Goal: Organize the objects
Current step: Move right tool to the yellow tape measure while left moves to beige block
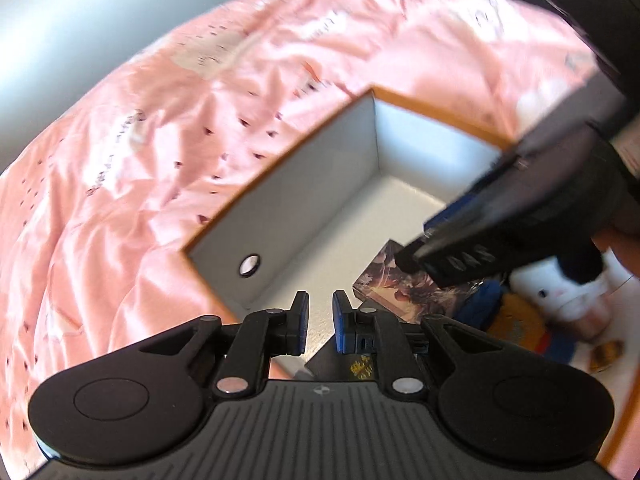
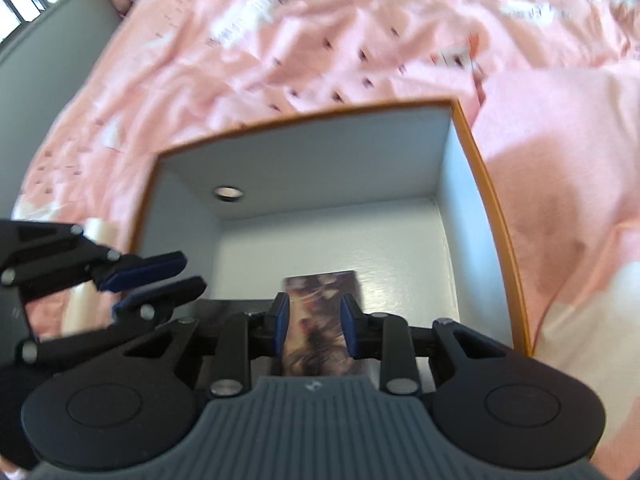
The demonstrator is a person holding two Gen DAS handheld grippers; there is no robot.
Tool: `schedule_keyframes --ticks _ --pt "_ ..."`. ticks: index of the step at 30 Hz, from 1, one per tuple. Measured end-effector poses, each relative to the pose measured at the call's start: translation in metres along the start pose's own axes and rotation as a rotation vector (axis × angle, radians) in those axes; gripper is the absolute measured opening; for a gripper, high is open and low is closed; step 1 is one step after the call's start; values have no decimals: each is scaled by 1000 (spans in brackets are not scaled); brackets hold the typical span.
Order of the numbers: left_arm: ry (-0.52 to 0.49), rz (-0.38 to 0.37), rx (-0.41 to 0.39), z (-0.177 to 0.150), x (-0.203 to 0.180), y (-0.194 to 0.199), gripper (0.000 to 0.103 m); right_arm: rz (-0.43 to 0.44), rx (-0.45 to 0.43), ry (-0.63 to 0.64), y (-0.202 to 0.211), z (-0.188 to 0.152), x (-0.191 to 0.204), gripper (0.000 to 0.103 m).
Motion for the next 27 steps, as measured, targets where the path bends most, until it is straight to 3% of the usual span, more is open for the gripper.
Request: schedule_keyframes --ticks 4,9,12,16,20,24,27 --pt "80 7 -47 -9 6 40 17 56 -122 38 49 -21 18 30" --pt "189 25 -69 -44 12 82 17 109 -298 141 101 -58 57 31" --pt "255 66 -71 -68 25 105 18 141 -350 190 118 -82 82 31" --pt "333 107 -52 -116 35 121 18 192 -337 220 116 -105 115 31" --pt "368 113 -21 -154 39 125 21 180 -321 257 102 -124 145 31" --pt "349 48 35 -175 43 120 38 145 -279 305 79 -136 167 31" --pt "248 46 68 -175 44 116 54 141 -245 340 64 -140 178 31"
Point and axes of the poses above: each gripper's, at about its wrist camera, not at the fingertips, and y roughly against the way its jaws point, x to its left, z to its top, the point moved 4 cm from there along -y, roughly the way its jaws point, and after that the axes turned 14 degrees about -z, right-handed, at the moved point
